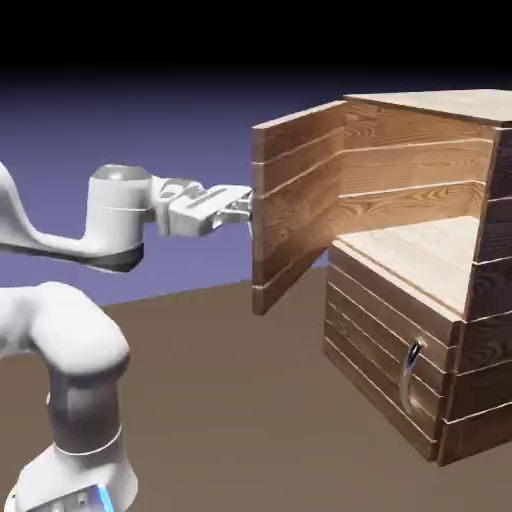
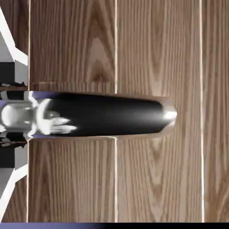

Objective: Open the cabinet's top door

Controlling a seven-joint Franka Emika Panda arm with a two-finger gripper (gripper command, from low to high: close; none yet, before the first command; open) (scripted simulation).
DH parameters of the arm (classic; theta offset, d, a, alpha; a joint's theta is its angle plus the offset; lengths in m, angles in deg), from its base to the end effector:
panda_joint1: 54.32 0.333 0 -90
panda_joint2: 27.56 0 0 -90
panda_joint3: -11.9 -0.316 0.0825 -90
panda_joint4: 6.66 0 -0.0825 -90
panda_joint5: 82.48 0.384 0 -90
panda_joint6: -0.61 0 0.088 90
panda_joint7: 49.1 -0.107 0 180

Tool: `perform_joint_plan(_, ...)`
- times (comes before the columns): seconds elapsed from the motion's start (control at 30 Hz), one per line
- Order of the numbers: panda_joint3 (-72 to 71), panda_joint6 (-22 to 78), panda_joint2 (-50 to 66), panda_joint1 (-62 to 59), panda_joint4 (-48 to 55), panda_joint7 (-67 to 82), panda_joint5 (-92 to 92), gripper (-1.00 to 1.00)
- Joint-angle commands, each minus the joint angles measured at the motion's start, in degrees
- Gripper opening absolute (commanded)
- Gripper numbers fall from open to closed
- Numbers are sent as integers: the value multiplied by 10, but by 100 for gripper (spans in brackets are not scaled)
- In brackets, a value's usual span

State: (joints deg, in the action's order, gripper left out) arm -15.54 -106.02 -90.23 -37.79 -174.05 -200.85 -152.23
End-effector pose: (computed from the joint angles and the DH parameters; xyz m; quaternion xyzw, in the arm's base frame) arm 0.2320 0.1198 0.4836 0.4770 -0.5217 0.7066 0.0316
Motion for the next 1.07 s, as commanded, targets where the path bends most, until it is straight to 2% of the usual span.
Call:
perform_joint_plan(0.0, -21, 22, 11, -1, 11, -2, 23, -100)
perform_joint_plan(0.27, -187, 193, 124, -62, 138, -28, 168, -100)
perform_joint_plan(0.6, -394, 380, 247, -245, 333, -69, 265, -100)
perform_joint_plan(0.8, -507, 448, 267, -370, 426, -76, 299, -100)
perform_joint_plan(1.03, -617, 503, 238, -513, 527, -56, 340, -100)
